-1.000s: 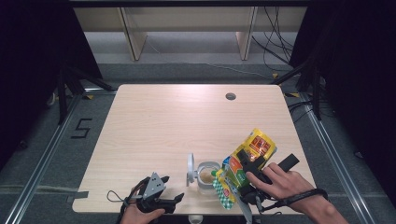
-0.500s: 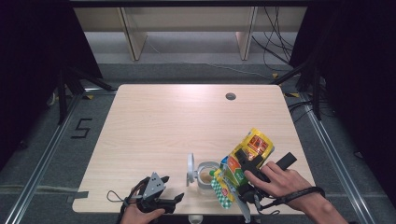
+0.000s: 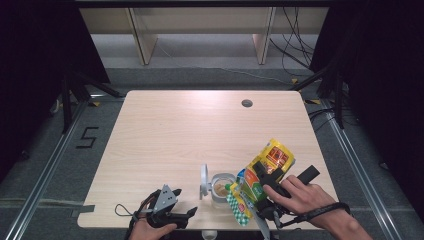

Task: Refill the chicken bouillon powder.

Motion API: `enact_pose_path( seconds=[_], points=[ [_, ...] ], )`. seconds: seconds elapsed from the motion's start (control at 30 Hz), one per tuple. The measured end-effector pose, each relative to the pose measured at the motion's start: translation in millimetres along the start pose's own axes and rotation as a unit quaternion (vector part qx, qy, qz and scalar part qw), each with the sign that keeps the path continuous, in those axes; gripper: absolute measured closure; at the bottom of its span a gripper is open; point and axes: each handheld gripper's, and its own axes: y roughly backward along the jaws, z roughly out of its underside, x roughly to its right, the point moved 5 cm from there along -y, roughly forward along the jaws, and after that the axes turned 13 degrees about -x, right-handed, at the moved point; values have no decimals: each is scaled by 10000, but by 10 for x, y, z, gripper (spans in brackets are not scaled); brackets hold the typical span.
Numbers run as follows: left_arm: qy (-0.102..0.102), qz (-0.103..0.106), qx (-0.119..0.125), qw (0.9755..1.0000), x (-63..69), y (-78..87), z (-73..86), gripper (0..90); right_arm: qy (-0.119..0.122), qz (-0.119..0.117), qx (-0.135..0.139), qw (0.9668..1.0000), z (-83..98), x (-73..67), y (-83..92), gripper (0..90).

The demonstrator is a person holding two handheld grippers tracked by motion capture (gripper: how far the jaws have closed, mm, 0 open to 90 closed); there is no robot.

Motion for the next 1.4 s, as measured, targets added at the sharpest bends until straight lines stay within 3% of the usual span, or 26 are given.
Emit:
enact_pose_path(
  seconds=[0.03, 0.07, 0.1, 0.17, 0.23, 0.27, 0.37, 0.4, 0.53, 0.63, 0.67, 0.7, 0.77, 0.83, 0.87, 0.9, 1.17, 1.4],
  points=[
    [53, 11, 12, 10000, 4, -1, 0, 212, -4, 52, -17, 10000, -6, 10, -11, 509],
    [-15, -16, -23, 10000, -10, 5, 2, 212, 152, 96, 32, 9998, -13, 37, -34, 509],
    [-141, -91, -123, 9998, -37, 14, 12, 212, -11, 30, -3, 10000, -22, 21, -42, 509],
    [-71, -27, -75, 9999, -24, 15, 7, 211, -28, 0, -5, 10000, -31, 31, -72, 509],
    [-126, -54, -128, 9998, -33, 20, 12, 212, 1, -40, -14, 10000, -30, 38, -102, 509],
    [-47, 16, -32, 10000, -12, 15, 3, 212, 12, 14, -26, 10000, -26, 42, -105, 509],
    [-43, 10, -40, 10000, -13, 15, 3, 211, -11, -60, -24, 10000, -13, 25, -103, 509],
    [-137, -108, -90, 9998, -34, 15, 11, 212, -34, -22, -36, 10000, -6, 20, -92, 509],
    [57, 16, 23, 10000, 6, 0, -3, 212, 2, -9, -31, 10000, -2, 5, -32, 509],
    [33, -3, -8, 10000, -2, 1, 1, 212, 2, 18, -5, 10000, -8, 12, 3, 509],
    [-100, -37, -123, 9999, -22, 14, 10, 212, 6, 18, 1, 10000, -13, 17, 6, 509],
    [52, 20, 8, 10000, 2, -1, -1, 212, 29, 36, 2, 10000, -20, 27, 5, 509],
    [-93, -101, -77, 9999, -26, 11, 7, 212, 43, 49, 18, 10000, -39, 44, -9, 510],
    [-134, -72, -141, 9998, -37, 22, 12, 212, 9, 41, 52, 10000, -50, 51, -39, 510],
    [-67, -18, -66, 10000, -21, 19, 6, 212, 13, -24, 59, 10000, -54, 52, -57, 510],
    [8, 21, 17, 10000, -6, 12, -3, 212, 47, 64, 30, 10000, -51, 67, -75, 510],
    [-74, -7, -62, 10000, -17, 19, 5, 212, -10, -16, -49, 10000, 9, 7, -58, 511],
    [37, 2, -6, 10000, 0, -1, 0, 212, -5, 18, 0, 10000, -5, 7, -7, 510]
  ],
)
